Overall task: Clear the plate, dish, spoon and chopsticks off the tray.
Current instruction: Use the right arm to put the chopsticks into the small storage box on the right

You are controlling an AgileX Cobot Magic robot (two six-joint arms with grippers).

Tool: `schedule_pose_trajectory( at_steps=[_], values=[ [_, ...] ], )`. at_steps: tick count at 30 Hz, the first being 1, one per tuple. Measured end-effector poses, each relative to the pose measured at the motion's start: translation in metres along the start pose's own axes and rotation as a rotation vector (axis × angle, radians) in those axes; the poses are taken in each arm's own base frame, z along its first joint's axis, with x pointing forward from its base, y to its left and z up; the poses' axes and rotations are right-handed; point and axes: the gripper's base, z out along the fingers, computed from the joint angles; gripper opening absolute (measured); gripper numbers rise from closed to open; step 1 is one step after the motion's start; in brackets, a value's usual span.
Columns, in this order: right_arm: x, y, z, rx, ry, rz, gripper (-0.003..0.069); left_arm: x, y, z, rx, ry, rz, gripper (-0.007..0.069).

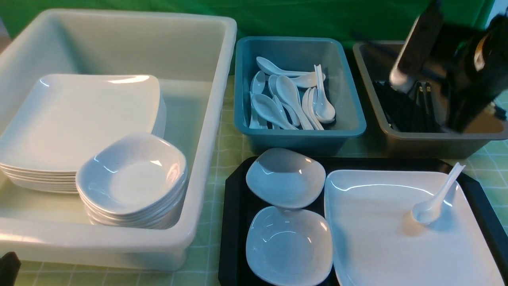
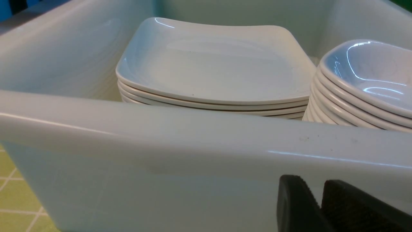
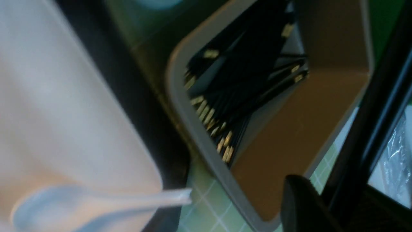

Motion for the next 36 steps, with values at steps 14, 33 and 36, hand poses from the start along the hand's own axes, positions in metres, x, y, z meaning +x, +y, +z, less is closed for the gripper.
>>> schedule_pose_trajectory(
  at_steps=[14,33,36],
  values=[
    [0.027,-0.073,0.109,-0.011,-0.002,0.802,0.0105,0.000,0.000,0.000,0.000,0.000,-0.003,0.0137],
    [0.038,-0.066,0.177,-0.081,0.118,0.967,0.0340,0.000,0.000,0.000,0.000,0.000,-0.001,0.0156],
    [0.036,-0.073,0.159,-0.093,0.170,0.970,0.0410,0.000,0.000,0.000,0.000,0.000,-0.001,0.0160]
  ],
)
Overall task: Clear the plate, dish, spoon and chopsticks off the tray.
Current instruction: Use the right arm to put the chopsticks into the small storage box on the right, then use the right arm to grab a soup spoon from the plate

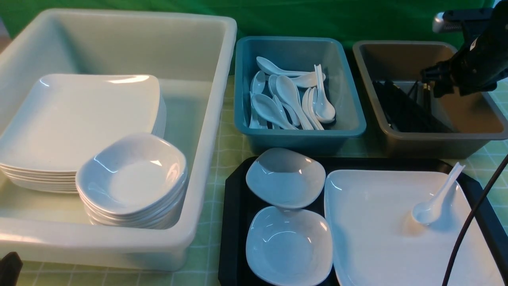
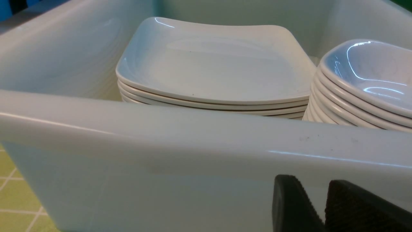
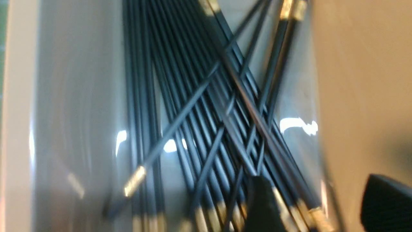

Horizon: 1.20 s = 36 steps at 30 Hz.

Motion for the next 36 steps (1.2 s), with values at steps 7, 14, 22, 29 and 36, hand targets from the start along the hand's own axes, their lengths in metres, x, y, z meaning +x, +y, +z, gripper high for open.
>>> schedule_pose_trajectory(
  at_steps=[7,14,22,29,36],
  values=[
    [-0.001,-0.009,-0.070,0.024,0.128,-0.115,0.0167,0.000,0.000,0.000,0.000,0.001,0.001,0.0165],
    [0.047,0.002,-0.112,-0.082,0.249,-0.063,0.0006,0.000,0.000,0.000,0.000,0.001,0.001,0.0171],
    [0.135,0.033,-0.083,-0.122,0.216,0.110,0.0187,0.000,0.000,0.000,0.000,0.001,0.001,0.0183],
    [0.151,0.041,-0.041,-0.114,0.215,0.267,0.0453,0.000,0.000,0.000,0.000,0.001,0.001,0.0190],
    [0.147,0.043,-0.022,-0.074,0.232,0.303,0.0463,0.000,0.000,0.000,0.000,0.001,0.000,0.0195]
  ],
)
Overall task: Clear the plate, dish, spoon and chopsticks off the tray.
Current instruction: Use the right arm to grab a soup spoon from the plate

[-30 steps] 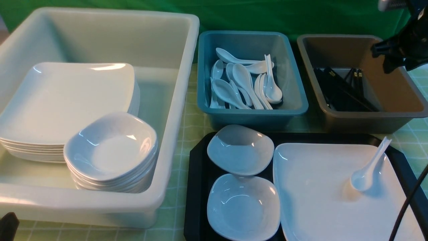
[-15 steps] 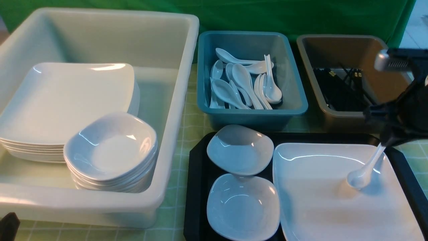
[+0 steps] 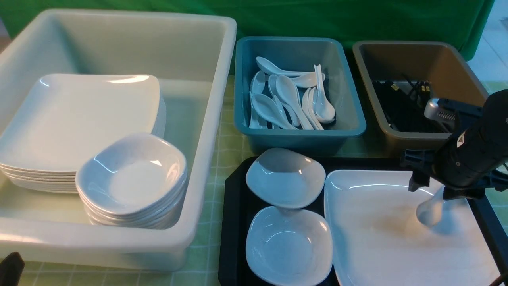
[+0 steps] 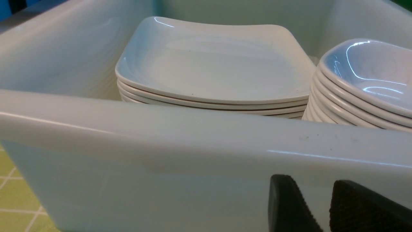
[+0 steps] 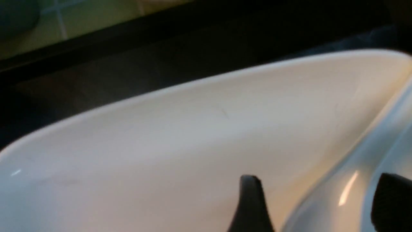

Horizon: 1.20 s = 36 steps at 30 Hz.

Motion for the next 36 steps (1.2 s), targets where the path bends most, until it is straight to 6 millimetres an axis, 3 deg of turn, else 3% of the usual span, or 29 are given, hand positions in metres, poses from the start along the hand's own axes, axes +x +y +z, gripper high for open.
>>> schedule_pose_trajectory(
  at_steps=[5,22,26,27,30,36],
  values=[
    [-0.009,-0.003,0.004,0.059,-0.043,0.010,0.0463,0.000,0.000,0.000,0.000,0.000,0.000,0.0202],
    [-0.004,-0.009,0.031,0.145,0.013,0.013,0.0453,0.000,0.000,0.000,0.000,0.000,0.000,0.0211],
    [-0.004,-0.009,0.031,0.144,0.017,0.005,0.0362,0.000,0.000,0.000,0.000,0.000,0.000,0.0211],
    [-0.003,-0.008,0.031,0.139,0.023,-0.008,0.0272,0.000,0.000,0.000,0.000,0.000,0.001,0.0211],
    [-0.002,-0.007,0.031,0.130,0.042,-0.033,0.0152,0.000,0.000,0.000,0.000,0.000,0.001,0.0211],
    [0.002,-0.004,0.022,0.088,0.085,-0.144,0.0157,0.000,0.000,0.000,0.000,0.000,0.001,0.0211]
  ],
)
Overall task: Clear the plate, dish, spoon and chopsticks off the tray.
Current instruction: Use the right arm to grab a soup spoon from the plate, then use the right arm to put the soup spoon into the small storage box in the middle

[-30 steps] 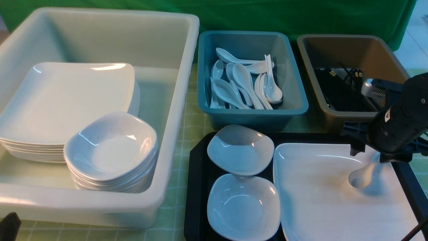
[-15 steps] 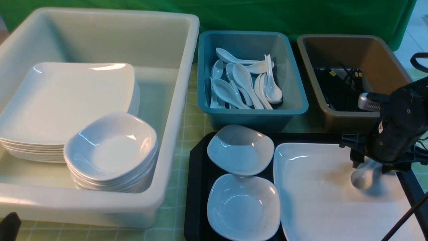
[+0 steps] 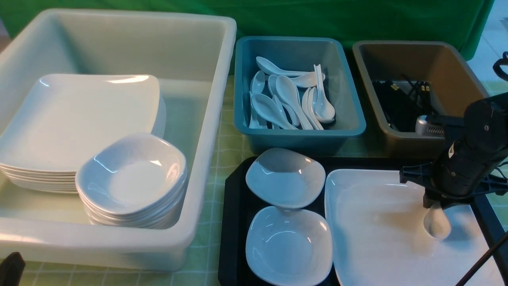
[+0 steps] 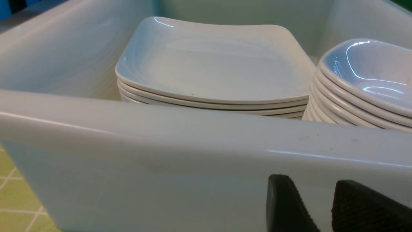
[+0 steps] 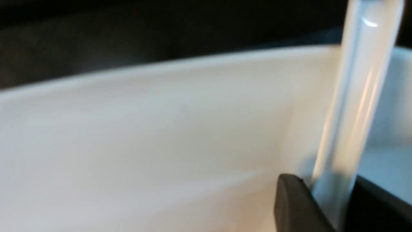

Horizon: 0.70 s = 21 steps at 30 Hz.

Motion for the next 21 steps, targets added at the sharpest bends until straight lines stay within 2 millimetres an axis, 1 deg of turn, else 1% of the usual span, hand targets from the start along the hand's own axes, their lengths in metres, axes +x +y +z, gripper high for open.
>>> schedule_pose_trajectory(
  at_steps=[1,2,6,8,9,10,11,12,13,16,18,19,20,21],
  values=[
    [0.001,0.001,-0.008,-0.018,0.000,-0.028,0.0157,0.000,0.000,0.000,0.000,0.000,0.000,0.0211],
    [0.001,0.001,-0.009,-0.021,0.000,-0.042,0.0157,0.000,0.000,0.000,0.000,0.000,0.000,0.0211],
    [0.007,0.002,-0.051,-0.098,-0.035,-0.130,0.0157,0.000,0.000,0.000,0.000,0.000,0.000,0.0211],
    [0.008,0.003,-0.078,-0.164,-0.103,-0.142,0.0157,0.000,0.000,0.000,0.000,0.000,0.000,0.0211],
    [0.008,0.005,-0.087,-0.199,-0.138,-0.143,0.0157,0.000,0.000,0.000,0.000,0.000,0.000,0.0211],
    [0.009,0.009,-0.108,-0.265,-0.232,-0.146,0.0157,0.000,0.000,0.000,0.000,0.000,0.000,0.0211],
    [0.008,0.013,-0.124,-0.321,-0.319,-0.149,0.0157,0.000,0.000,0.000,0.000,0.000,0.000,0.0211],
    [0.007,0.015,-0.128,-0.340,-0.350,-0.151,0.0157,0.000,0.000,0.000,0.000,0.000,0.000,0.0211],
    [0.005,0.025,-0.154,-0.427,-0.498,-0.182,0.0157,0.000,0.000,0.000,0.000,0.000,0.000,0.0211],
    [-0.003,0.043,-0.183,-0.502,-0.664,-0.248,0.0157,0.000,0.000,0.000,0.000,0.000,0.000,0.0211],
    [-0.011,0.057,-0.194,-0.536,-0.715,-0.276,0.0157,0.000,0.000,0.000,0.000,0.000,0.000,0.0211],
    [-0.012,0.060,-0.192,-0.540,-0.715,-0.280,0.0157,0.000,0.000,0.000,0.000,0.000,-0.001,0.0211],
    [-0.020,0.071,-0.193,-0.552,-0.739,-0.292,0.0157,0.000,0.000,0.000,0.000,0.000,-0.003,0.0211],
    [-0.028,0.082,-0.186,-0.556,-0.744,-0.300,0.0157,0.000,0.000,0.000,0.000,0.000,-0.003,0.0211]
  ],
)
